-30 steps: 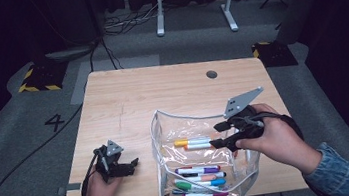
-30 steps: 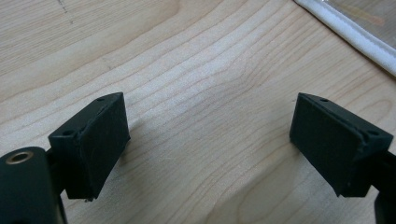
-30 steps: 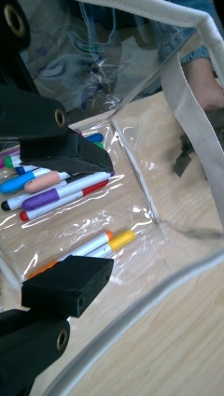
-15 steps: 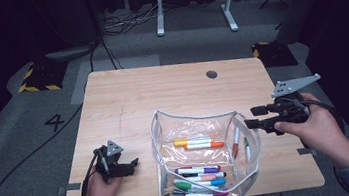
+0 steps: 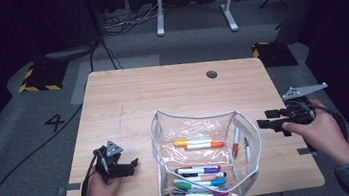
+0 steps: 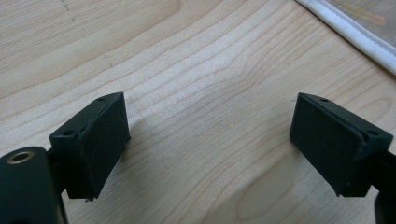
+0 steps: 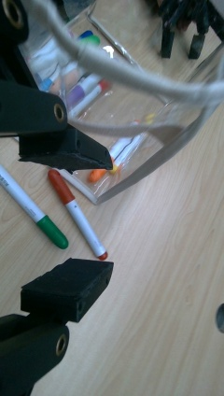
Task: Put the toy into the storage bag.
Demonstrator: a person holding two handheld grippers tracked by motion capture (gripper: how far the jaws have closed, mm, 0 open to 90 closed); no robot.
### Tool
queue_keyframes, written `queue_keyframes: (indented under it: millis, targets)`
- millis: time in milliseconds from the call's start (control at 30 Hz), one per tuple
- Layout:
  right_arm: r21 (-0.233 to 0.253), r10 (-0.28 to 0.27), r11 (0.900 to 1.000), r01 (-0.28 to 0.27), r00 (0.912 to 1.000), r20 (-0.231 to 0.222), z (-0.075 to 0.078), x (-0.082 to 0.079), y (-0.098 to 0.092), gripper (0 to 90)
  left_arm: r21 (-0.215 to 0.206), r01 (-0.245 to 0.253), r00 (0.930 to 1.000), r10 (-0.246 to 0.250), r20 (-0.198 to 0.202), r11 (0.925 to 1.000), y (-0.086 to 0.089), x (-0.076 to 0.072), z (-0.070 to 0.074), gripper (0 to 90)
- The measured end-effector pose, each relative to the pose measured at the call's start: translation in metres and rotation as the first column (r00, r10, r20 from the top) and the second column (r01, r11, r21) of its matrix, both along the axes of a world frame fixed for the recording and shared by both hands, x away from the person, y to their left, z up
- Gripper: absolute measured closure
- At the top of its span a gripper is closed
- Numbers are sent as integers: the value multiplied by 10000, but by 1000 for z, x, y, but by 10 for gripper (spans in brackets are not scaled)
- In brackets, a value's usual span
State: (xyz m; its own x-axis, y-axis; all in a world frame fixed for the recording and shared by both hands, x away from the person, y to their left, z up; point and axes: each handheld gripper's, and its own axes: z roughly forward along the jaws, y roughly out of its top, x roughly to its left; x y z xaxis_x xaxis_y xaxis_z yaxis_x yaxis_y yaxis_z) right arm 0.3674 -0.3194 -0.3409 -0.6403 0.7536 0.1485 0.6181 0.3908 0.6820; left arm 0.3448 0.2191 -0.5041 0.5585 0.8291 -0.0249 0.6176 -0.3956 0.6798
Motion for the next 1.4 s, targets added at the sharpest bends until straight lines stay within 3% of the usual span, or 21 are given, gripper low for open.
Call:
queue_keyframes:
  millis: [367,700,900,1100,1233,1400]
  targets:
    - [-478,-256,9987,203,9932,-1136,-75,1,-2,435,-2,0,10000,0,-3,10000,0,0,0,120]
    - [-1005,-253,9949,75,9839,-1771,-124,-2,13,438,-20,-8,10000,8,13,10000,0,0,0,120]
    - [-1491,-329,9888,54,9826,-1826,-132,0,16,539,-16,-8,10000,8,15,10000,0,0,0,120]
    - [-2375,-759,9708,349,9832,-1658,-129,6,7,758,-17,-5,10000,5,15,10000,0,0,0,120]
    - [-2214,-1064,9730,648,9777,-1812,-129,8,2,766,-9,1,10000,-1,-2,10000,0,0,0,120]
    - [-1926,-987,9794,613,9766,-1909,-126,6,-1,767,-23,-7,10000,7,14,10000,0,0,0,120]
